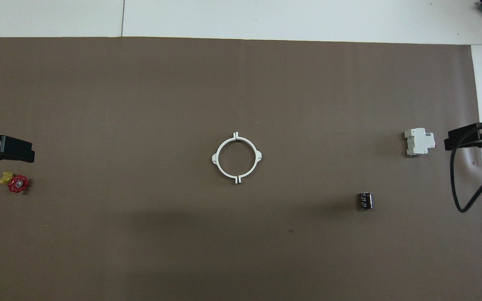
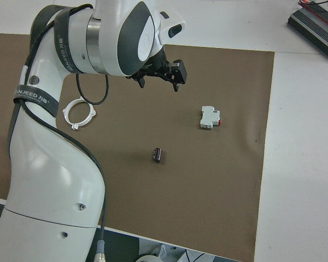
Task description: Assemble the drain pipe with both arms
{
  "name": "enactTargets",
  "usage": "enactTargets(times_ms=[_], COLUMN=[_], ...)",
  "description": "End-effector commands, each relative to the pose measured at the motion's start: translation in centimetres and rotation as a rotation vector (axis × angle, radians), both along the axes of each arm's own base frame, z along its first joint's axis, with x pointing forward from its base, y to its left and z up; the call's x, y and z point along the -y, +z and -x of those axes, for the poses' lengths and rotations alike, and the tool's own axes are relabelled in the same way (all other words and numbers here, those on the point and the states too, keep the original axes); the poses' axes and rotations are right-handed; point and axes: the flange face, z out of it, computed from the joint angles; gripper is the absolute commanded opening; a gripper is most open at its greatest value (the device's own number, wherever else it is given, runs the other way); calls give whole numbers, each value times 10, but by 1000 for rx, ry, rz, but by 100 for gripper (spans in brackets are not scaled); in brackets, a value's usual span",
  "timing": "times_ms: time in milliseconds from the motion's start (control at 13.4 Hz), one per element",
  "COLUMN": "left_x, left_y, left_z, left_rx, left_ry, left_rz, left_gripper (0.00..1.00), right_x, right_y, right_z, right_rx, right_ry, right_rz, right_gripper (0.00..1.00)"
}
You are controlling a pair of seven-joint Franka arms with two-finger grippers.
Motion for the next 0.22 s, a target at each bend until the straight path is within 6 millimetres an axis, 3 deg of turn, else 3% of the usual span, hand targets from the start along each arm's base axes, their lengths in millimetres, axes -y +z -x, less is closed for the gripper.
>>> enactTargets(times_ms=[0,149], left_x=[3,3], left_y=[4,3], left_z=[-2,-2], left_rx=[-14,-16], left_ry=[-13,-12], left_rz=[17,17], left_gripper=[100,100], right_x=[1,1], right_y=[0,0], right_z=[0,0], right_rx=[13,13], right_ry=[-17,-17], right_rz=[-19,-19], right_gripper=[100,100])
